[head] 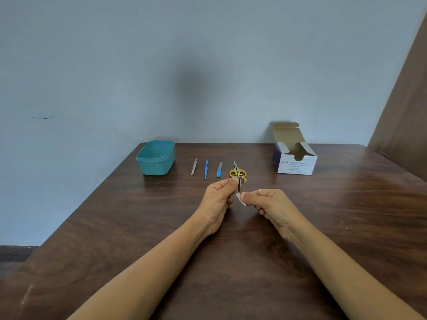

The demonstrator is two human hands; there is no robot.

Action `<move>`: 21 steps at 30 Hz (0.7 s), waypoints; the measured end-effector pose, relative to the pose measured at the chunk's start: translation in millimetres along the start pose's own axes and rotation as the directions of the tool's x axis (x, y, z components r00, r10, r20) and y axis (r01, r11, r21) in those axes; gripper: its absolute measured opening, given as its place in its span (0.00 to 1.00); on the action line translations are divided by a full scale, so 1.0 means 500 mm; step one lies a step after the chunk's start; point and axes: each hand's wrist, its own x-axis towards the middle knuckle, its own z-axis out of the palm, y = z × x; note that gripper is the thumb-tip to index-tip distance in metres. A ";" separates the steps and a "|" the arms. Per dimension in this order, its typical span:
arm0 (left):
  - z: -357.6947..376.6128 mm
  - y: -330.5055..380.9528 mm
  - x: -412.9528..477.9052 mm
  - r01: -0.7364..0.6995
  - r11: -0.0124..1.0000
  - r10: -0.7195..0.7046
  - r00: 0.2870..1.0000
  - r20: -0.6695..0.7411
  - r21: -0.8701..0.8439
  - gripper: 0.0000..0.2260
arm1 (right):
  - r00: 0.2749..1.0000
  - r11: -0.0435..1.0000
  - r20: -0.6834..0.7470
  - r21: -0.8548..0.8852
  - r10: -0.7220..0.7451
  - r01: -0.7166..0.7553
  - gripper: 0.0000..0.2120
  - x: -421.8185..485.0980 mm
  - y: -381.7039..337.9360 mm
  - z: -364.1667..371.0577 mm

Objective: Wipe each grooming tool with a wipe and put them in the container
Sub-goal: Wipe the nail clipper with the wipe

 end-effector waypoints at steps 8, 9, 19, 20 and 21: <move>0.001 0.013 0.002 0.087 0.989 -0.086 0.996 0.014 -0.121 0.19 | 0.997 0.997 0.057 -0.047 -0.051 0.054 0.07 -0.006 0.004 0.001; -0.001 0.014 0.003 0.099 0.984 -0.098 0.995 0.014 -0.146 0.19 | 0.997 0.997 0.060 -0.060 -0.053 0.057 0.07 -0.006 0.004 0.002; -0.022 0.031 0.010 0.178 0.930 -0.202 0.978 -0.043 -0.321 0.17 | 0.996 0.997 -0.036 -0.017 -0.079 0.078 0.05 0.003 0.022 0.006; -0.022 0.034 0.011 0.180 0.924 -0.209 0.976 -0.053 -0.337 0.15 | 0.995 0.997 -0.057 -0.016 -0.083 0.082 0.05 0.003 0.021 0.009; -0.025 0.036 0.013 0.180 0.918 -0.217 0.974 -0.068 -0.353 0.13 | 0.994 0.997 -0.072 -0.012 -0.082 0.081 0.04 0.005 0.019 0.011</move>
